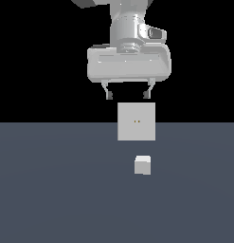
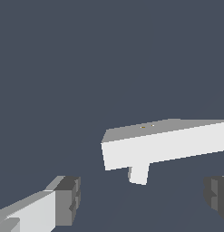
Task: Plug the charger into the wall socket.
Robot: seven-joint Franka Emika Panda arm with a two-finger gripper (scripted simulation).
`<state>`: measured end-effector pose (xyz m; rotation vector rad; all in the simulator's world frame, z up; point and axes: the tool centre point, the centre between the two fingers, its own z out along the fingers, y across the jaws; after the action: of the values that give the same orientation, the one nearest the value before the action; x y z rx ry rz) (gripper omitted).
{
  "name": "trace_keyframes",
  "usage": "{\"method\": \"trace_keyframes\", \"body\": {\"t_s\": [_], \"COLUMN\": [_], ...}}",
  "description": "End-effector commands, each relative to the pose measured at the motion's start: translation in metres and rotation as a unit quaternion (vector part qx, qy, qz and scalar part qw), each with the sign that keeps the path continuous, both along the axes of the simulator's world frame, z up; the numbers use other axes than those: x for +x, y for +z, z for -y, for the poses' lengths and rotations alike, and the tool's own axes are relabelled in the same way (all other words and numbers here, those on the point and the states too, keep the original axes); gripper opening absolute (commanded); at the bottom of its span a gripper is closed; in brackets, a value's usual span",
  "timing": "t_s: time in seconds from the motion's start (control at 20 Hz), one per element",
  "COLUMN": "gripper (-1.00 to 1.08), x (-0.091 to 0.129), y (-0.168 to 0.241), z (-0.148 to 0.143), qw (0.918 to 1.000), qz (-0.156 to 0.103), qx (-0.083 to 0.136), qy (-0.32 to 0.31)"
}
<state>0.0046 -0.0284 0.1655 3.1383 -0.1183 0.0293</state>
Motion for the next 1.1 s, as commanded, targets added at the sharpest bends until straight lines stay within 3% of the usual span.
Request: {"method": "trace_keyframes", "body": {"t_s": [0.0, 0.5, 1.05], "gripper": [1.0, 1.0, 1.0], "x": [0.0, -0.005, -0.022], "y": [0.0, -0.006, -0.025], "z": [0.0, 0.002, 0.007], "qw": [1.0, 0.9999, 0.9975], "qz": [0.0, 0.015, 0.067], "qx": [0.0, -0.002, -0.01], "qy": [0.0, -0.005, -0.023]}}
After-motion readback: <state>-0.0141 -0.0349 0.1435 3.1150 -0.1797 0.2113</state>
